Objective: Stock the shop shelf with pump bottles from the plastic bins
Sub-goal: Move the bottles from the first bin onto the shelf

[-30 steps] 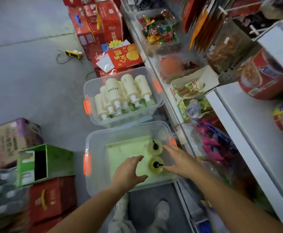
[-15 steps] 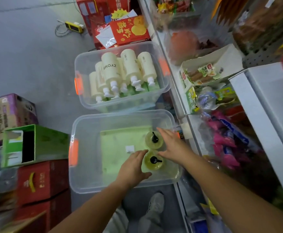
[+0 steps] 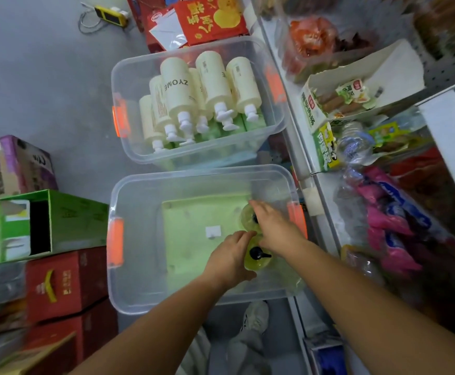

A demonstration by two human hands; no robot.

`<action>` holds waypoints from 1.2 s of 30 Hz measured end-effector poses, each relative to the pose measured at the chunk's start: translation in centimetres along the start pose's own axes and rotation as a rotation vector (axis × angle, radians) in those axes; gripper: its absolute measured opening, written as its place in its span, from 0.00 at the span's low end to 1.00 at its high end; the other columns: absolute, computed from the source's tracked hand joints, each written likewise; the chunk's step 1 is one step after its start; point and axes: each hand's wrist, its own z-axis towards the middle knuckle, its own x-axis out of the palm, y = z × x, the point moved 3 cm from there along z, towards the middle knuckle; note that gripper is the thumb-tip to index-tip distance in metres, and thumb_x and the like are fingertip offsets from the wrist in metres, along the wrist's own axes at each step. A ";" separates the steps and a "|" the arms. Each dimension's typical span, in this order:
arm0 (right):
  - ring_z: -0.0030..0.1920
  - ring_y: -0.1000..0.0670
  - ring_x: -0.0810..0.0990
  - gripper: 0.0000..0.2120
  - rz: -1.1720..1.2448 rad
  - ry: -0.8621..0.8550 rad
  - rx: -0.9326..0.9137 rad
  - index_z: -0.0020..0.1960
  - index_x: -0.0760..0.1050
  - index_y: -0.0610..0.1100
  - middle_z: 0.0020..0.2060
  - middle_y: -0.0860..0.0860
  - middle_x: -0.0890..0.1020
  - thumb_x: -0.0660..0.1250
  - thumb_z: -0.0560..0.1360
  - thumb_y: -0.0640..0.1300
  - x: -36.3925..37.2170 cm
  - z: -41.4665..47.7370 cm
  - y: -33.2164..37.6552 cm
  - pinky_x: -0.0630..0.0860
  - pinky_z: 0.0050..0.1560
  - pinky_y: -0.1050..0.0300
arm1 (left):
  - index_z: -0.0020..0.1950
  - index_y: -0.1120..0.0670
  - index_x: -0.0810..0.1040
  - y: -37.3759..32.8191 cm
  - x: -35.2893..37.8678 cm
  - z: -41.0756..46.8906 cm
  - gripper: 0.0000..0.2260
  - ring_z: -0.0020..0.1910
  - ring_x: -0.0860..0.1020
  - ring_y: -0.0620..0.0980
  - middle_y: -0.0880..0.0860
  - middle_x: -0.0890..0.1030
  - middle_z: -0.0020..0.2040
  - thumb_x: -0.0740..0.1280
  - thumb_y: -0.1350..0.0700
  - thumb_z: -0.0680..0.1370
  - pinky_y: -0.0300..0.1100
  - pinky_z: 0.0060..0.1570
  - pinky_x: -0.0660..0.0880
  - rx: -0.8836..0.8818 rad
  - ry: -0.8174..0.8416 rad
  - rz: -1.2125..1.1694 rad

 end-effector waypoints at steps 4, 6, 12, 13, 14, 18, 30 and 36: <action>0.75 0.43 0.62 0.43 -0.013 -0.049 0.020 0.79 0.52 0.47 0.77 0.47 0.60 0.69 0.72 0.30 0.3 0.7 0.0 0.65 0.72 0.49 | 0.76 0.53 0.63 0.0 0.3 0.7 0.47 0.65 0.72 0.56 0.54 0.70 0.71 0.82 0.51 0.62 0.51 0.61 0.73 0.019 -0.002 0.039; 0.74 0.43 0.63 0.43 -0.020 -0.088 0.034 0.79 0.51 0.48 0.76 0.47 0.62 0.68 0.72 0.30 0.4 1.0 -0.1 0.65 0.72 0.48 | 0.76 0.51 0.63 0.1 0.3 0.7 0.45 0.63 0.73 0.57 0.53 0.71 0.70 0.81 0.50 0.63 0.51 0.59 0.74 0.014 -0.019 0.067; 0.72 0.42 0.66 0.40 -0.036 -0.132 0.100 0.79 0.52 0.48 0.76 0.47 0.63 0.67 0.73 0.31 1.0 1.8 -0.2 0.67 0.69 0.47 | 0.73 0.49 0.62 0.2 0.4 1.2 0.42 0.62 0.76 0.56 0.52 0.75 0.68 0.80 0.48 0.65 0.49 0.57 0.72 0.012 -0.001 0.120; 0.72 0.42 0.66 0.39 -0.033 -0.111 0.105 0.78 0.53 0.47 0.76 0.47 0.62 0.67 0.73 0.31 1.1 2.1 -0.3 0.68 0.69 0.47 | 0.73 0.49 0.62 0.2 0.4 1.3 0.42 0.61 0.76 0.56 0.52 0.75 0.68 0.80 0.49 0.65 0.49 0.56 0.72 0.016 0.006 0.109; 0.72 0.42 0.66 0.39 -0.033 -0.084 0.106 0.78 0.53 0.47 0.77 0.47 0.61 0.67 0.74 0.32 1.1 2.4 -0.4 0.68 0.69 0.47 | 0.73 0.50 0.62 0.3 0.4 1.3 0.42 0.61 0.76 0.56 0.52 0.74 0.68 0.80 0.49 0.65 0.49 0.55 0.72 0.019 0.012 0.100; 0.75 0.40 0.62 0.40 -0.035 0.012 0.095 0.79 0.52 0.47 0.79 0.48 0.55 0.68 0.74 0.33 1.1 3.1 -0.8 0.67 0.71 0.43 | 0.74 0.50 0.61 0.4 0.3 1.1 0.42 0.62 0.76 0.56 0.52 0.73 0.69 0.79 0.48 0.66 0.48 0.54 0.72 0.046 0.010 0.116; 0.71 0.39 0.66 0.35 -0.067 -0.074 0.084 0.78 0.54 0.48 0.77 0.46 0.59 0.60 0.75 0.30 1.8 3.1 -0.8 0.72 0.65 0.44 | 0.77 0.47 0.60 3.2 -1.3 -0.5 0.41 0.65 0.75 0.54 0.48 0.73 0.72 0.76 0.43 0.69 0.46 0.57 0.74 0.054 0.011 0.166; 0.69 0.39 0.67 0.38 -0.084 -0.087 0.102 0.77 0.54 0.49 0.75 0.45 0.62 0.62 0.72 0.29 2.3 3.4 -0.8 0.74 0.62 0.44 | 0.75 0.45 0.61 5.2 -1.9 -1.2 0.41 0.62 0.76 0.52 0.46 0.74 0.70 0.76 0.41 0.67 0.45 0.55 0.73 0.042 -0.022 0.167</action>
